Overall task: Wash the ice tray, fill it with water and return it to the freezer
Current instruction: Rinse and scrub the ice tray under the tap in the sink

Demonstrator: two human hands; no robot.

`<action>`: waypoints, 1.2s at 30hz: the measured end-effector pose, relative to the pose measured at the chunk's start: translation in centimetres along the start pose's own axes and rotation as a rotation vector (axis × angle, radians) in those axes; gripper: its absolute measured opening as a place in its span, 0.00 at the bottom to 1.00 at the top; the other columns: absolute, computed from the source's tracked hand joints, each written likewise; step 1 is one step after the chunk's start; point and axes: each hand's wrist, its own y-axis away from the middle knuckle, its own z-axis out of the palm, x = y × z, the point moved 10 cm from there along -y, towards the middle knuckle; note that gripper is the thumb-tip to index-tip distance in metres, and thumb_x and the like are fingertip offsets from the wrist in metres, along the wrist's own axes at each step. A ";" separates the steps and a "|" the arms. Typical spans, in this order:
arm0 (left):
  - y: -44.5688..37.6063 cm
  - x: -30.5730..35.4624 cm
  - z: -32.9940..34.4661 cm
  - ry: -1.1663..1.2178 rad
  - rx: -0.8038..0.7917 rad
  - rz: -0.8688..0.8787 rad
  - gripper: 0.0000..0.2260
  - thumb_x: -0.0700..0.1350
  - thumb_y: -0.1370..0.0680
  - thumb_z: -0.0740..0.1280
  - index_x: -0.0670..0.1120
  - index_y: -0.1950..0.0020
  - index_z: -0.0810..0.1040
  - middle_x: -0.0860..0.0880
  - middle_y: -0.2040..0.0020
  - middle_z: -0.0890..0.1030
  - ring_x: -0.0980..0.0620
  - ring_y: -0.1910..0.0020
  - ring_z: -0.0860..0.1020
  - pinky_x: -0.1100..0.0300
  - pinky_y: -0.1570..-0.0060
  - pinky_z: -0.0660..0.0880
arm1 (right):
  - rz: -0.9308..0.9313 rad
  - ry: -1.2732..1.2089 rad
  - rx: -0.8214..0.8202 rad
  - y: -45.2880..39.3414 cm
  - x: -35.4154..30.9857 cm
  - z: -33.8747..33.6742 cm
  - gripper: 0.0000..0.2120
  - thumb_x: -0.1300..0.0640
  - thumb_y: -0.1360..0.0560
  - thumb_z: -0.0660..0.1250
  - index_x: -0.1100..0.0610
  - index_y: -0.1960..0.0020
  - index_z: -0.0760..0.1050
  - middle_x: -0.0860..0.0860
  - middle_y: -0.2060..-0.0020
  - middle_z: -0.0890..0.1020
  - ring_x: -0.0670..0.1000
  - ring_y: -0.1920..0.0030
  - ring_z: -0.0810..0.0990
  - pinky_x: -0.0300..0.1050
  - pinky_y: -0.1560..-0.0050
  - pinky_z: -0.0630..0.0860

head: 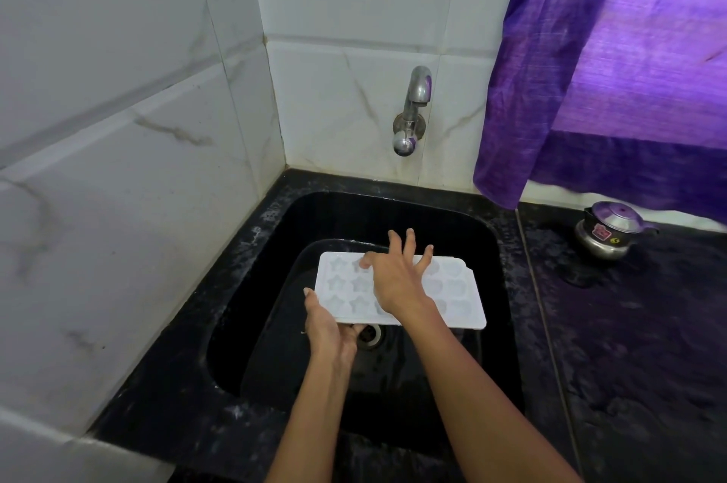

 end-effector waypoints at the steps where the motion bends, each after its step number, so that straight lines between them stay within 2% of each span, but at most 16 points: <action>1: 0.1 0.0 0.0 -0.001 -0.001 -0.001 0.23 0.59 0.18 0.50 0.45 0.48 0.77 0.41 0.50 0.82 0.41 0.52 0.81 0.44 0.53 0.78 | 0.002 0.013 -0.008 0.0 -0.1 0.1 0.31 0.72 0.30 0.67 0.46 0.34 0.72 0.59 0.23 0.46 0.63 0.25 0.34 0.69 0.30 0.33; 4: 0.2 0.0 -0.1 -0.004 0.007 -0.002 0.23 0.59 0.18 0.51 0.44 0.45 0.77 0.41 0.50 0.82 0.41 0.51 0.81 0.44 0.54 0.78 | -0.018 0.049 -0.039 0.1 -0.7 0.2 0.32 0.72 0.29 0.66 0.44 0.32 0.72 0.58 0.23 0.45 0.64 0.25 0.33 0.69 0.31 0.33; 7: 0.1 -0.1 -0.2 -0.013 0.016 0.001 0.23 0.60 0.18 0.51 0.44 0.45 0.77 0.40 0.49 0.82 0.40 0.51 0.81 0.41 0.49 0.78 | -0.034 0.082 -0.036 0.1 -0.8 0.1 0.32 0.72 0.29 0.66 0.43 0.33 0.72 0.59 0.23 0.48 0.64 0.25 0.34 0.70 0.32 0.33; 14: 0.2 -0.4 -0.1 -0.009 0.012 -0.001 0.22 0.60 0.18 0.51 0.46 0.47 0.77 0.41 0.50 0.83 0.41 0.52 0.81 0.45 0.54 0.79 | -0.034 0.125 -0.030 0.0 -0.9 -0.4 0.20 0.67 0.25 0.66 0.50 0.37 0.76 0.58 0.24 0.50 0.64 0.25 0.35 0.71 0.32 0.34; 17: 0.3 -0.4 0.0 -0.003 0.010 -0.011 0.23 0.60 0.18 0.51 0.44 0.43 0.76 0.41 0.50 0.82 0.40 0.51 0.81 0.44 0.54 0.79 | -0.029 0.124 -0.049 -0.3 -0.8 -0.4 0.19 0.67 0.25 0.66 0.50 0.39 0.78 0.58 0.25 0.53 0.65 0.25 0.35 0.72 0.33 0.34; 21: 0.3 -0.4 0.1 0.000 0.006 -0.013 0.25 0.60 0.18 0.51 0.44 0.39 0.76 0.40 0.48 0.82 0.40 0.49 0.81 0.43 0.53 0.79 | -0.047 0.130 -0.064 -0.6 -1.0 -0.3 0.15 0.65 0.24 0.64 0.52 0.39 0.78 0.59 0.24 0.52 0.65 0.25 0.35 0.73 0.33 0.34; 26: 0.4 -0.3 -0.1 0.003 0.012 -0.011 0.24 0.60 0.18 0.50 0.44 0.40 0.76 0.40 0.49 0.82 0.40 0.50 0.81 0.43 0.52 0.79 | -0.045 0.076 -0.055 -0.6 -1.2 -0.1 0.15 0.65 0.23 0.64 0.54 0.39 0.77 0.59 0.26 0.57 0.64 0.25 0.38 0.75 0.33 0.35; 30: 0.5 -0.3 -0.1 0.004 0.014 -0.014 0.24 0.60 0.18 0.51 0.43 0.41 0.76 0.40 0.48 0.82 0.40 0.51 0.81 0.46 0.57 0.79 | -0.062 -0.020 0.006 -0.8 -2.0 -0.5 0.25 0.73 0.29 0.65 0.52 0.38 0.69 0.59 0.29 0.59 0.64 0.24 0.40 0.76 0.34 0.37; 33: 0.6 -0.3 0.1 0.004 0.012 -0.013 0.23 0.59 0.18 0.52 0.43 0.43 0.77 0.40 0.50 0.82 0.41 0.52 0.81 0.48 0.59 0.79 | -0.120 0.018 -0.029 -0.9 -3.2 0.1 0.27 0.73 0.29 0.66 0.49 0.37 0.70 0.59 0.26 0.54 0.64 0.25 0.37 0.75 0.35 0.33; 36: 0.4 -0.4 0.0 -0.012 0.007 -0.010 0.23 0.59 0.18 0.52 0.43 0.43 0.77 0.40 0.49 0.82 0.41 0.52 0.82 0.47 0.57 0.79 | -0.146 0.099 -0.057 -0.9 -3.9 0.4 0.26 0.70 0.27 0.65 0.48 0.34 0.72 0.59 0.24 0.49 0.64 0.25 0.34 0.75 0.36 0.33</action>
